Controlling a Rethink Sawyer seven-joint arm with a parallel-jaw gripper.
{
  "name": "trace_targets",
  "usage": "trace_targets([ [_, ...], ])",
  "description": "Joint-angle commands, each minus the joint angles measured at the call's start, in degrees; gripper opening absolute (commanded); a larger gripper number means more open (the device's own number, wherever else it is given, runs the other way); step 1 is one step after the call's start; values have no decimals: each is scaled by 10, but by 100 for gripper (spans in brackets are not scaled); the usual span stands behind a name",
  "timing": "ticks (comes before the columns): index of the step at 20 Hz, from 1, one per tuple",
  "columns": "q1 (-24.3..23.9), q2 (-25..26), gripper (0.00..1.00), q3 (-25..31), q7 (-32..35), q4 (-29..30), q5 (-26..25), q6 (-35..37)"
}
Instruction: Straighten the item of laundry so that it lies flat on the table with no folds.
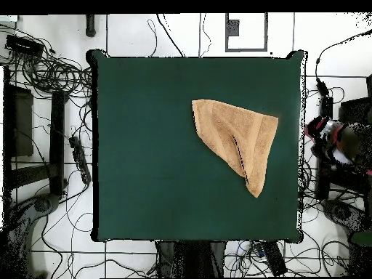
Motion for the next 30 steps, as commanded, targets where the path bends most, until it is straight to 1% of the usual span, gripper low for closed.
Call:
trace_targets([
  [1, 69, 78, 100, 42, -28, -101, 15, 118],
  [5, 100, 99, 100, 31, -17, -161, 7, 151],
  [8, 119, 110, 100, 23, -7, -194, -1, 156],
  [11, 136, 129, 100, 22, -6, -237, -2, 177],
  [14, 148, 140, 100, 23, -3, -261, 1, 181],
  [15, 151, 142, 100, 24, -3, -263, 3, 180],
  [18, 163, 140, 100, 13, 24, -238, 12, 160],
  [21, 190, 140, 100, -11, 91, -220, 15, 144],
  [25, 229, 136, 100, -45, 179, -209, 28, 145],
  [27, 242, 135, 100, -59, 194, -211, 33, 151],
  [30, 253, 138, 100, -72, 197, -216, 47, 156],
])
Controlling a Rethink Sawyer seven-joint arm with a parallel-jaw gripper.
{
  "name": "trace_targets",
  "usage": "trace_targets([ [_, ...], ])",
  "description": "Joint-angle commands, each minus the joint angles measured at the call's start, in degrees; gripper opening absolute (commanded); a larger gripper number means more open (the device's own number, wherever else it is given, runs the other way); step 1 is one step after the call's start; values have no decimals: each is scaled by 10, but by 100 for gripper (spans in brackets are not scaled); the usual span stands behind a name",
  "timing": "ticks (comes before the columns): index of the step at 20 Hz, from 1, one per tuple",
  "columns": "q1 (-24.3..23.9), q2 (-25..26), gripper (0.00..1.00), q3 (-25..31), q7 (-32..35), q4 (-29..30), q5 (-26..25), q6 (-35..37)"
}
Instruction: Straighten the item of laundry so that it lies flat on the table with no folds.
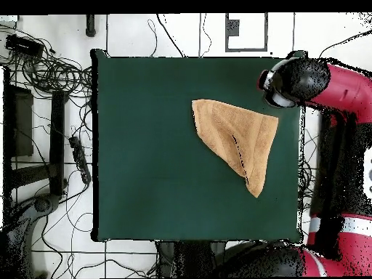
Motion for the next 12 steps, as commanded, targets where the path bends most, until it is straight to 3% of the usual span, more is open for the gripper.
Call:
trace_targets([
  [1, 59, 8, 100, -30, 191, 23, 37, 42],
  [12, 57, 26, 100, -54, 150, 24, 74, 27],
])
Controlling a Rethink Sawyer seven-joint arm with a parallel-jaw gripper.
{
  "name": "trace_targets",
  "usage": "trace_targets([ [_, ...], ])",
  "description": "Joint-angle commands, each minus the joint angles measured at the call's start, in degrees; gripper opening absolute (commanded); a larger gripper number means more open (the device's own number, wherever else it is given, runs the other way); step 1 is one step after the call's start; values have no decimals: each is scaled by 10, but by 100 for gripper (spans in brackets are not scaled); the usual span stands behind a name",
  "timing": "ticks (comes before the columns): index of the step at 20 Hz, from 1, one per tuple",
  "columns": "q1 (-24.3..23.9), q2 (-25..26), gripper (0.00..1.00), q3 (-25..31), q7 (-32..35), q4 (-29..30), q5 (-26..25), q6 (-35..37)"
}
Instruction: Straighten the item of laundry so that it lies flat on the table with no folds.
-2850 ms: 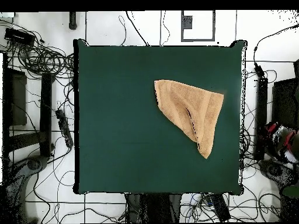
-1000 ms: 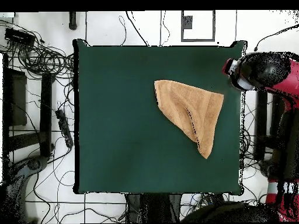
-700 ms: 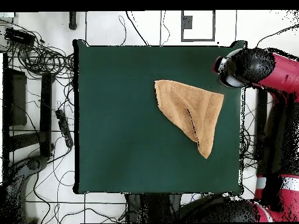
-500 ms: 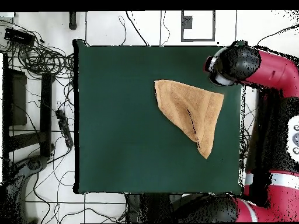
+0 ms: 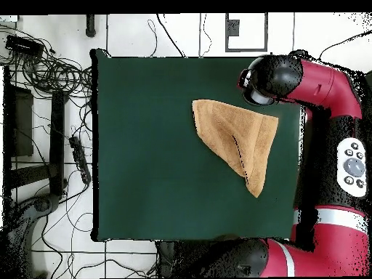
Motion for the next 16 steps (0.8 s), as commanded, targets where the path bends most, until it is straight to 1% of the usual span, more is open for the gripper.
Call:
trace_targets([
  [1, 10, 16, 100, -17, 125, 24, 26, 22],
  [7, -6, 32, 100, -21, 98, 33, 28, 3],
  [16, -10, 41, 100, -24, 95, 70, 29, -29],
])
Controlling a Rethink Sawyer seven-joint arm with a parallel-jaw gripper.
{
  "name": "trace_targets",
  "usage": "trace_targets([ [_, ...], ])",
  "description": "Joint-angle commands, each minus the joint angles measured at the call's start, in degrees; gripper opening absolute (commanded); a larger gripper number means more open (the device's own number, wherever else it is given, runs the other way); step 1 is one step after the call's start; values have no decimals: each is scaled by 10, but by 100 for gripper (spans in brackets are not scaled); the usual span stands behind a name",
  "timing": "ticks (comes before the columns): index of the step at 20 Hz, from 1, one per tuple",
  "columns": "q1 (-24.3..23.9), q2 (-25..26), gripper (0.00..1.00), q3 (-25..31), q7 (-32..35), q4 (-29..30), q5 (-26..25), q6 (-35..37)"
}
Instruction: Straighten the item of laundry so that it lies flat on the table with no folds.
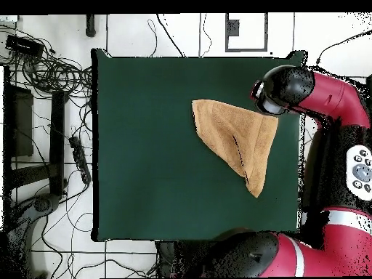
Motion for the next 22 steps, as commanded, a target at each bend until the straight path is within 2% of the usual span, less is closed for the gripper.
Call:
trace_targets([
  [1, 11, 17, 100, 8, 95, 66, 21, -31],
  [22, 10, 56, 100, 0, 97, 85, 25, -76],
])
